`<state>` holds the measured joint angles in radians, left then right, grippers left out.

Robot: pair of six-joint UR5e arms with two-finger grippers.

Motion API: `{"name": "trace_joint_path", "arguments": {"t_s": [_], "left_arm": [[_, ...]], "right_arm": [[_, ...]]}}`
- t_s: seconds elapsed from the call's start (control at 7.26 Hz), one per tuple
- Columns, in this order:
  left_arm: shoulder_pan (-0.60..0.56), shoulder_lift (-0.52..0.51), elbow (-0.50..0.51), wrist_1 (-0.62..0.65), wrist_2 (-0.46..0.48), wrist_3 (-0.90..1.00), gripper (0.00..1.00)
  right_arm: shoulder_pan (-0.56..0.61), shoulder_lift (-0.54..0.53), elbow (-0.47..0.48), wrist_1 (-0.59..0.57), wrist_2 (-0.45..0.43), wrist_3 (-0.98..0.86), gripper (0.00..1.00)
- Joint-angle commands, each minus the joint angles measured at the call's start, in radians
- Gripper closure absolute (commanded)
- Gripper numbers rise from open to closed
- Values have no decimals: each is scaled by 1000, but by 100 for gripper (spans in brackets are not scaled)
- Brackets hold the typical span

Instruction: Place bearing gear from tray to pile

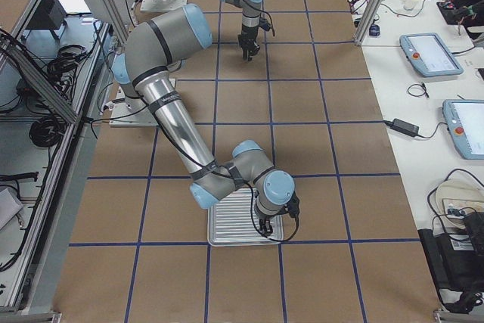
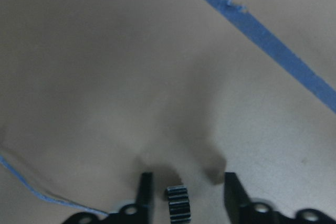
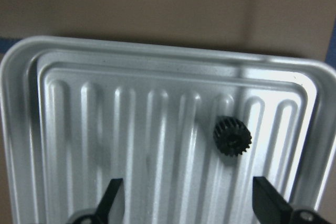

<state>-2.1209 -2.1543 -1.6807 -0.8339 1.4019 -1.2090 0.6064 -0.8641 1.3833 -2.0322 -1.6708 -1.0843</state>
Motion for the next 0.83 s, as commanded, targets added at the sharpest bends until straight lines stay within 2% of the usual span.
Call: {"name": "trace_joint_path", "arguments": {"t_s": [0.0, 0.28, 0.41, 0.55, 0.69], "left_arm": [[4, 5, -7, 7, -23, 8, 100], [53, 57, 4, -20, -26, 44, 100], [140, 114, 3, -95, -27, 145, 100], [248, 170, -1, -229, 15, 283, 100], [353, 215, -11, -299, 44, 445, 100]], "right_arm": [[0, 4, -10, -25, -10, -31, 12], [0, 22, -24, -69, -9, -52, 19], [0, 22, -24, -74, -7, -57, 26], [1, 22, -24, -68, -4, -57, 34], [3, 27, -24, -65, 0, -71, 44]]}}
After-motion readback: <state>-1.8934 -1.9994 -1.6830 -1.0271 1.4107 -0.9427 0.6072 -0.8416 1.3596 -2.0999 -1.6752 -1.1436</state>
